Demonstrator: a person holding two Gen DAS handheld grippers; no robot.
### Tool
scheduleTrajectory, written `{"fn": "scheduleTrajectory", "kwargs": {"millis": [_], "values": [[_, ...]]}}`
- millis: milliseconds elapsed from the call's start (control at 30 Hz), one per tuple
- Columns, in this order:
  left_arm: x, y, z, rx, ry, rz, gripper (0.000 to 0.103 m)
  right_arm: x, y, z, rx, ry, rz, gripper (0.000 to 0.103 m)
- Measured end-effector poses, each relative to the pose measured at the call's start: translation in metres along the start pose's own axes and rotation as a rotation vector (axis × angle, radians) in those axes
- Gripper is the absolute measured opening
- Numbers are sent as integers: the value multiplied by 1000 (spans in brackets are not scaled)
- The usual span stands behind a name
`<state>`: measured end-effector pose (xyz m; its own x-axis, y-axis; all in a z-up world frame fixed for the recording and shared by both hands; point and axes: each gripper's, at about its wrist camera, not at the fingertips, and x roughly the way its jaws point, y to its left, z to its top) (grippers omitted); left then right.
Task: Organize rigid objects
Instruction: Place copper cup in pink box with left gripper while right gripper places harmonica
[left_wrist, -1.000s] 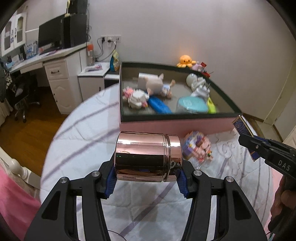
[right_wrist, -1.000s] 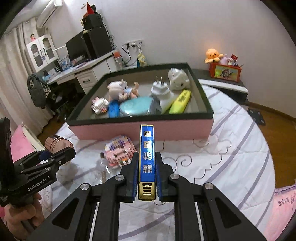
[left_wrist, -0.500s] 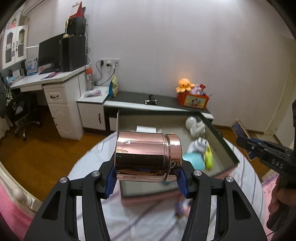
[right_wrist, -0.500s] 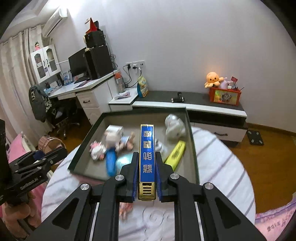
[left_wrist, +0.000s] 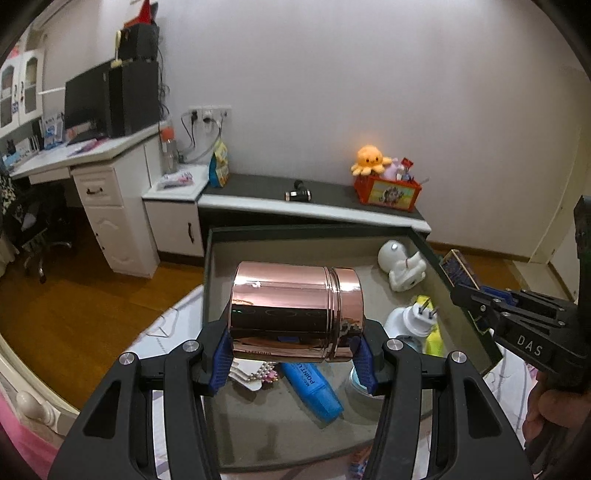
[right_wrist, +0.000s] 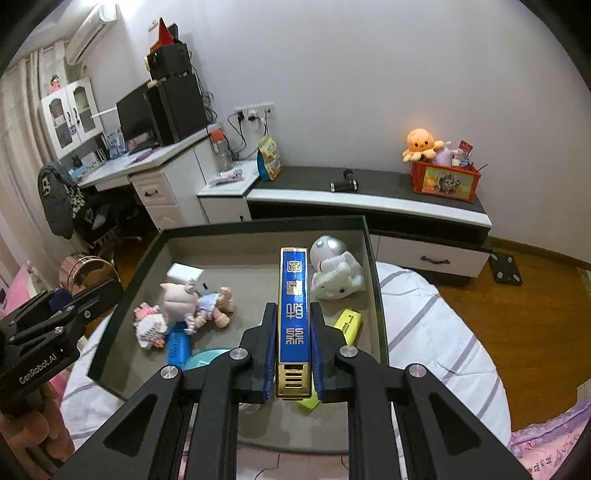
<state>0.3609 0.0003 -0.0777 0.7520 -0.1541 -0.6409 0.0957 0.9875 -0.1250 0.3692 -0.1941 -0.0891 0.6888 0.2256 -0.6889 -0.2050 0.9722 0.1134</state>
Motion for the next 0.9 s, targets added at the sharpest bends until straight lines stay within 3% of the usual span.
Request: {"fn": "scheduleTrajectory", "kwargs": {"millis": [133, 200, 267, 367, 433, 500, 600, 900], "values": [[20, -1, -5, -2, 47, 17, 55, 14, -5, -2, 8, 24, -12, 16], [22, 1, -8, -17, 56, 20, 73, 16, -5, -4, 7, 30, -20, 16], [16, 4, -10, -31, 30, 57, 85, 14, -5, -5, 6, 28, -25, 17], [7, 10, -11, -53, 8, 65, 91, 7, -7, -6, 19, 8, -21, 51], [0, 15, -13, -61, 0, 76, 97, -3, -7, -8, 38, -24, -18, 88], [-9, 18, -16, -67, -11, 80, 101, -10, -5, -9, 47, -33, -8, 90], [-25, 22, -23, -78, -25, 73, 102, -19, -3, -14, 59, -35, -23, 103], [-64, 20, -43, -74, -33, 67, 103, -57, 10, -39, 82, -70, 0, 103]]}}
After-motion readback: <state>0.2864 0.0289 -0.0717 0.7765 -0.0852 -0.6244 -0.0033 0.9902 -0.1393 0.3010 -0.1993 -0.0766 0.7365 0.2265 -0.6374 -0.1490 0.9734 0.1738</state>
